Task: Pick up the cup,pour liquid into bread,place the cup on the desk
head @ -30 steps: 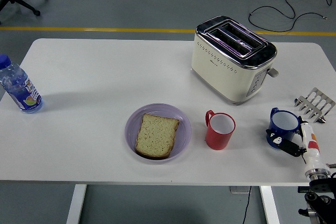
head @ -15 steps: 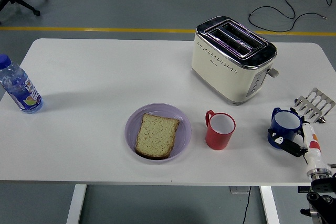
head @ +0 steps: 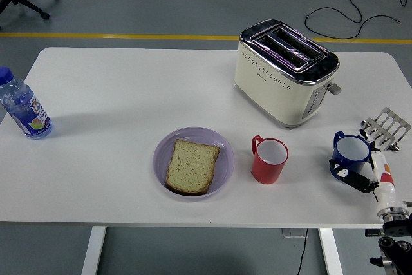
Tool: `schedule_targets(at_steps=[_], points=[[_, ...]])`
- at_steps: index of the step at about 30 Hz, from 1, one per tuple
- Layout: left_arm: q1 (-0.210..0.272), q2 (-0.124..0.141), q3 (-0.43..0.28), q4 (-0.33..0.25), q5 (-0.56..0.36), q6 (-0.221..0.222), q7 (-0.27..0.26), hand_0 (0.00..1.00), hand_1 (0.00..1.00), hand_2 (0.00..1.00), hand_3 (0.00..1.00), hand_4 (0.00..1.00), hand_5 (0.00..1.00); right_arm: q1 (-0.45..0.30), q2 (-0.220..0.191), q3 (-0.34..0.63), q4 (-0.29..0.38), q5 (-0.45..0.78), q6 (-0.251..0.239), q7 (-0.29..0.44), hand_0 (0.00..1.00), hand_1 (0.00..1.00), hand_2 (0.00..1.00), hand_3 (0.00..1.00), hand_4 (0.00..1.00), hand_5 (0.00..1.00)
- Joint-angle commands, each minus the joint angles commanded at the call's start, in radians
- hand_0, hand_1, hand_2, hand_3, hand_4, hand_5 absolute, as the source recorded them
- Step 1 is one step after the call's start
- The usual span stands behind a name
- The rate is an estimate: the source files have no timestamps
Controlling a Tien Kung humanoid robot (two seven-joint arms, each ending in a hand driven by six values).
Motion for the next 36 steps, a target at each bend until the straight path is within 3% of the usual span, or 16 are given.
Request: schedule_targets(at_steps=[24,29,36], points=[[-0.002,0.002,0.004,0.0,0.001,0.0,0.0,0.345,0.341,0.435,0.752,0.631,0.998,-0.023,-0.012,0.06,0.046,0.005,0.014,0.01,0.869,0.843,0.974,0.998,0.864,0.009],[-0.003,0.002,0.001,0.0,0.004,0.001,-0.001,0.345,0.341,0.435,0.752,0.631,0.998,-0.049,-0.024,0.073,0.116,-0.011,0.01,0.006,0.869,0.843,0.974,0.998,0.864,0.009],[-0.005,0.004,-0.004,0.0,0.01,-0.001,0.0,0.346,0.342,0.435,0.751,0.63,0.998,-0.113,-0.053,0.06,0.334,-0.043,-0.005,-0.024,0.87,0.843,0.972,0.998,0.863,0.008]])
